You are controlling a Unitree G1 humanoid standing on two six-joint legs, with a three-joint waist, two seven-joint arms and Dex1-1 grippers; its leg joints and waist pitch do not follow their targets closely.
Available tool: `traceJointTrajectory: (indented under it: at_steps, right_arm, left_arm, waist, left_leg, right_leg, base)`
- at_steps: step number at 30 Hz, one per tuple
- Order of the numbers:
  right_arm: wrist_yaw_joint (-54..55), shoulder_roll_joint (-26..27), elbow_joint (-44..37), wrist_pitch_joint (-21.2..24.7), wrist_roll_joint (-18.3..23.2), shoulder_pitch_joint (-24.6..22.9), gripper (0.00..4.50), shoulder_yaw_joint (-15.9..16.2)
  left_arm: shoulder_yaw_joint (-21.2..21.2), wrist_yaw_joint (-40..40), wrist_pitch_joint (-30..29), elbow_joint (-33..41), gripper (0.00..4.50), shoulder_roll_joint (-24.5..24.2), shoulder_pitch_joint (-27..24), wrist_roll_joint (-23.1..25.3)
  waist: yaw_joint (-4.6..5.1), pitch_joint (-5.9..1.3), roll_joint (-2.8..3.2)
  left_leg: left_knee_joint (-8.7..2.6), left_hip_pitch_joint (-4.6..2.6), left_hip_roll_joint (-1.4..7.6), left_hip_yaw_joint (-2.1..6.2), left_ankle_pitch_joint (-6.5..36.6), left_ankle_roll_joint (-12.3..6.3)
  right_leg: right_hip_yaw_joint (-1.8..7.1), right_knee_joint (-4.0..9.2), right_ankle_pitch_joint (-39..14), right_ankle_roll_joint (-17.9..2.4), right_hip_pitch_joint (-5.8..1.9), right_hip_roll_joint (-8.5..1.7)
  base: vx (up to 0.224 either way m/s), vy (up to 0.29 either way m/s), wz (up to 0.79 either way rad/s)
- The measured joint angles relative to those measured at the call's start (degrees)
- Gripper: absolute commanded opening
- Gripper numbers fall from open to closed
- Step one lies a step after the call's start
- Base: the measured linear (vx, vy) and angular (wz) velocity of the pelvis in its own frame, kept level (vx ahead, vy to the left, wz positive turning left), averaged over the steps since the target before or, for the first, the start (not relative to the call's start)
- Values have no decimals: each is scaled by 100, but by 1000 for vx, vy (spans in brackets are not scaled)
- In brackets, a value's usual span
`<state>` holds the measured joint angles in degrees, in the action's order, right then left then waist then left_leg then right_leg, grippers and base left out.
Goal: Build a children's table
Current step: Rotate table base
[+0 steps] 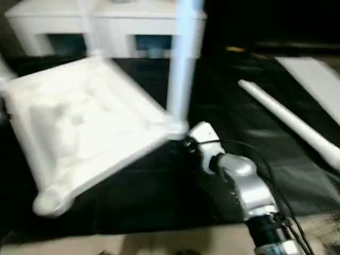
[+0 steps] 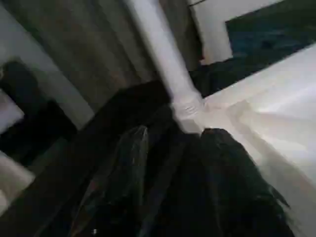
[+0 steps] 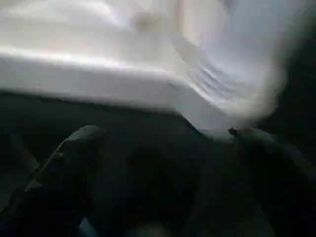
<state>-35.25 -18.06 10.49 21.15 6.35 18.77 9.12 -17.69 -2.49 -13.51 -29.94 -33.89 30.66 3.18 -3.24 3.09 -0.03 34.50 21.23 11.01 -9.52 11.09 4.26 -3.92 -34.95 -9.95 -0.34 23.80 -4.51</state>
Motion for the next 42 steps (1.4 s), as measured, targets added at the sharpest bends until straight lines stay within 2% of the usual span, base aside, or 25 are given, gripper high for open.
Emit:
traceJointTrajectory:
  at_steps: [3,4,6,9,11,16,20,24,31,34,37,42]
  right_arm:
    - [-13,136,-62,-6,9,65,450,124]
    - [-12,133,-62,-6,7,66,450,124]
    - [-12,106,-67,-6,7,66,450,123]
    - [-10,55,-67,-6,8,63,450,117]
    - [-9,55,-67,-5,7,63,450,114]
    - [21,62,-60,-4,-2,62,450,112]
    - [98,126,9,-4,-20,73,450,97]
    - [240,274,548,-37,-54,246,450,88]
    - [406,560,1365,-179,-248,524,450,137]
    - [479,629,1593,-260,-321,609,450,150]
    - [484,690,1715,-330,-390,662,450,140]
    - [504,737,1710,-402,-435,795,450,136]
  left_arm:
    - [239,-283,-65,-5,238,357,-146,-99]
    - [341,-207,-99,-88,238,376,-147,-84]
    - [463,42,-92,-407,261,328,-142,-13]
    - [477,175,-16,-790,270,285,-142,119]
    - [477,162,20,-950,298,286,-144,188]
    - [691,-706,-430,-999,298,239,-357,31]
    - [952,-1474,-962,-690,298,132,-480,-129]
    - [1526,-2582,-1525,66,298,-136,-688,-109]
    - [2281,-3656,-2168,1219,298,-240,-911,-314]
    - [2441,-3857,-2368,1563,298,-38,-943,-361]
    - [2556,-3934,-2506,1751,298,398,-923,-410]
    - [3168,-3981,-2352,1708,298,1192,-663,-358]
  waist:
    - [-165,4,-8]
    - [-179,3,-17]
    - [-155,1,-22]
    - [-109,1,-22]
    - [-85,1,-22]
    - [-17,0,-24]
    - [-64,-1,-21]
    - [-91,-5,1]
    - [-120,-6,18]
    - [-141,-7,17]
    - [-174,-6,17]
    - [-197,-5,21]
  left_leg:
    - [19,7,-1,-28,-1,-1]
    - [26,11,-2,-29,0,-2]
    - [31,5,-4,-29,0,-3]
    - [27,-10,-1,-25,-1,-1]
    - [20,-13,1,-19,-2,0]
    - [10,-11,2,-19,-6,7]
    - [10,-11,-1,-23,-5,7]
    - [10,-29,-14,-30,-5,6]
    - [8,-39,-28,-39,-5,6]
    - [9,-38,-28,-46,-5,5]
    - [9,-39,-30,-59,-6,4]
    - [10,-28,-30,-101,-7,3]
  right_leg:
    - [26,1,4,-6,-6,-9]
    - [28,2,7,-11,-6,-9]
    - [32,2,13,-18,-10,-8]
    - [30,-2,17,-13,-14,-4]
    - [29,-3,16,-11,-15,2]
    - [29,-1,15,-12,-10,4]
    - [31,1,12,-11,-14,-2]
    - [33,2,10,-8,-34,-20]
    - [29,0,8,-5,-49,-45]
    - [26,0,8,-4,-54,-53]
    - [26,0,5,0,-65,-67]
    - [56,3,-20,42,-85,-80]
  base:
    - [0,0,0]
    - [0,0,0]
    - [0,0,0]
    - [0,0,0]
    - [0,0,0]
    - [0,0,0]
    - [0,0,0]
    - [0,0,0]
    - [0,0,0]
    - [0,0,0]
    - [0,0,0]
    - [0,0,0]
